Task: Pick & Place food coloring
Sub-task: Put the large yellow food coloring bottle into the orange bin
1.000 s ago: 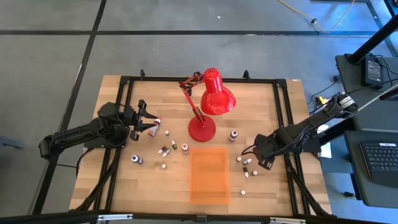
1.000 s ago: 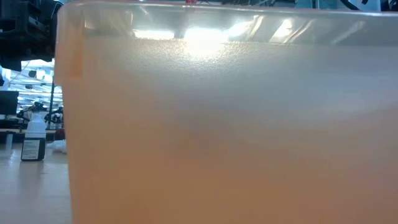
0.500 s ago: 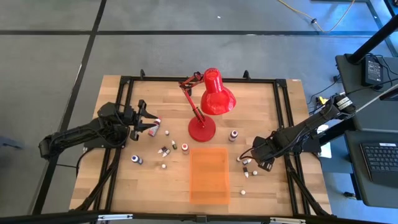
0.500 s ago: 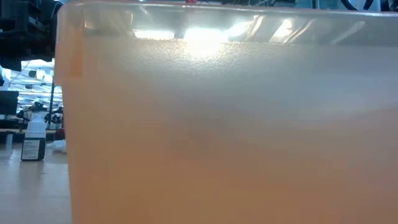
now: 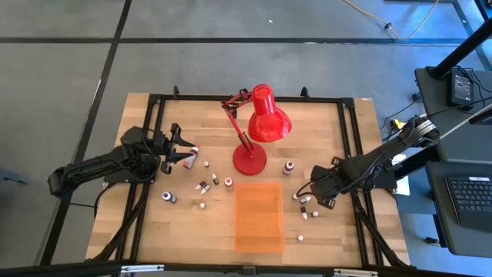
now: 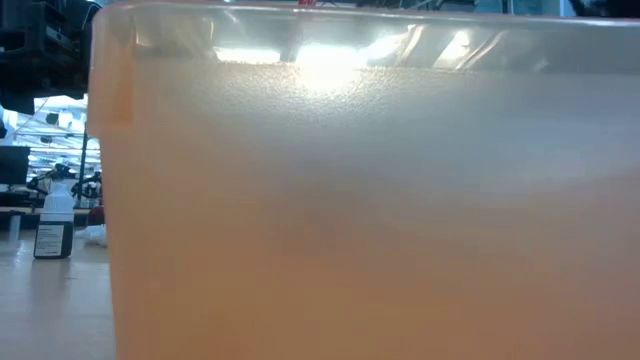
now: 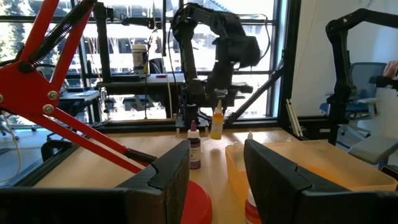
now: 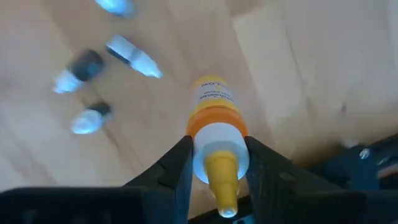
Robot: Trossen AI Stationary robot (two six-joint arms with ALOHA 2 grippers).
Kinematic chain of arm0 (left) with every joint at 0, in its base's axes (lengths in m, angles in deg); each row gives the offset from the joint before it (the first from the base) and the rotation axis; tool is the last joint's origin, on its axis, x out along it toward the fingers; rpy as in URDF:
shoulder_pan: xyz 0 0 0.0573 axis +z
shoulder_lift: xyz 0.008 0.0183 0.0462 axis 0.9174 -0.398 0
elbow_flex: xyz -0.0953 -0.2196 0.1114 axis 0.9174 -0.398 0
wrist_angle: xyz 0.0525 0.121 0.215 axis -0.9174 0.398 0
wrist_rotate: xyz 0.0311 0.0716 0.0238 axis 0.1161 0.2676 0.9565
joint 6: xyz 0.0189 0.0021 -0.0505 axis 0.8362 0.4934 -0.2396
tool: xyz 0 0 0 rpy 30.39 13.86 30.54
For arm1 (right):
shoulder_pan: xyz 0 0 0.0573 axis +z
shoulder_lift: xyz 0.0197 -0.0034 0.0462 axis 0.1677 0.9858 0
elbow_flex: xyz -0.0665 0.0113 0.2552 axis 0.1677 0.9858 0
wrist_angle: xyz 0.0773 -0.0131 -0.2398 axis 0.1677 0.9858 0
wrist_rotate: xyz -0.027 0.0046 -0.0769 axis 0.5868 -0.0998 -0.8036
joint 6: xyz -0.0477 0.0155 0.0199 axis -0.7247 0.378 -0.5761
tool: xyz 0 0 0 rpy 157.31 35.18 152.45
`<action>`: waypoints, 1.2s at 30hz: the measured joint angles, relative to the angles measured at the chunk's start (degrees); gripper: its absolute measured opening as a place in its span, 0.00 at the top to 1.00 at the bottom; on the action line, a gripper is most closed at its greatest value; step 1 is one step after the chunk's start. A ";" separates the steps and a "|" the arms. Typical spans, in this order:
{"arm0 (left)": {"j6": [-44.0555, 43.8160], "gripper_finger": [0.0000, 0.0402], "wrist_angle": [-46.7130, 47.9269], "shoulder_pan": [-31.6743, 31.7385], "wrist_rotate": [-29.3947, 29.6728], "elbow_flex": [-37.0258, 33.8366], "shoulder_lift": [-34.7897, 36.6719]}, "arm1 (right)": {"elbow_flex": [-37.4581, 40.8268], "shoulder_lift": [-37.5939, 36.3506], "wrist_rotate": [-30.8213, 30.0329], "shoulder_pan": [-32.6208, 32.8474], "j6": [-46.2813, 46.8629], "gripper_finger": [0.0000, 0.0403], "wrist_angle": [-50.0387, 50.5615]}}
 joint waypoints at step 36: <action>0.00 0.63 0.00 0.01 0.00 -0.01 0.00 | -37.67 28.81 -2.95 -7.89 -38.55 0.69 -2.26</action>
